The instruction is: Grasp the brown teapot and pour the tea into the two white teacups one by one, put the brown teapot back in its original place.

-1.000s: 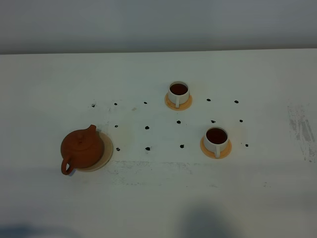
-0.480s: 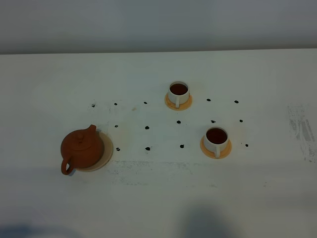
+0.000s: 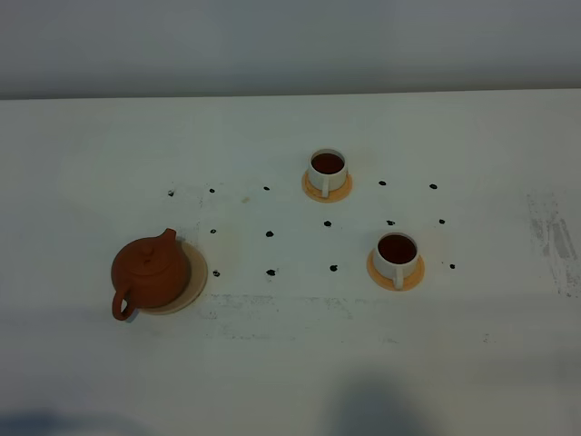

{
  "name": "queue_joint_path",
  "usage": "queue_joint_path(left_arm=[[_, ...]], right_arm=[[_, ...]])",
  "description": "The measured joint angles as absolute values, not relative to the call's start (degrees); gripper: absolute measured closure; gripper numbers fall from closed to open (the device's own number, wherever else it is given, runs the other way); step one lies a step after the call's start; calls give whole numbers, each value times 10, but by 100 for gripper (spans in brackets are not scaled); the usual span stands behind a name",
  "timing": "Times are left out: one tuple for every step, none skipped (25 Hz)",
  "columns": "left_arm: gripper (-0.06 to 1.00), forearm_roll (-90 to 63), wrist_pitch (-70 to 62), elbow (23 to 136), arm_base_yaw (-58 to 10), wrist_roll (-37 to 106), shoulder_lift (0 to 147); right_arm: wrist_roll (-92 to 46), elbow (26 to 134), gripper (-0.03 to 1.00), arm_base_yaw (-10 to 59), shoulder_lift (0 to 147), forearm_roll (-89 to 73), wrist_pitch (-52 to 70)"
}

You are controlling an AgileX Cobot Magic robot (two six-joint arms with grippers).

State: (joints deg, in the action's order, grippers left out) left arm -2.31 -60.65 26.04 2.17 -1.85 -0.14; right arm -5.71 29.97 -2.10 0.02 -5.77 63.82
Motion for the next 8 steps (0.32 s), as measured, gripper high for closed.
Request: queue_joint_path(left_arm=[[63,-23,-606,260,22,-19,-1],[63,-23,-606,260,22,-19,-1],[63,-23,-606,260,22,-19,-1],[63,-23,-606,260,22,-19,-1],[63,-23,-606,260,22,-19,-1],[63,-23,-606,260,22,-19,-1],[63,-23,-606,260,22,-19,-1],[63,-23,-606,260,22,-19,-1]], right_arm=[[-57,300,75,-21,0,-58,638],[-58,300,75,-21,0,-58,638],[-58,300,75,-21,0,-58,638],[-58,300,75,-21,0,-58,638],[-58,300,75,-21,0,-58,638],[-58,300,75,-21,0,-58,638],[-58,300,75,-21,0,-58,638],[-58,300,75,-21,0,-58,638]])
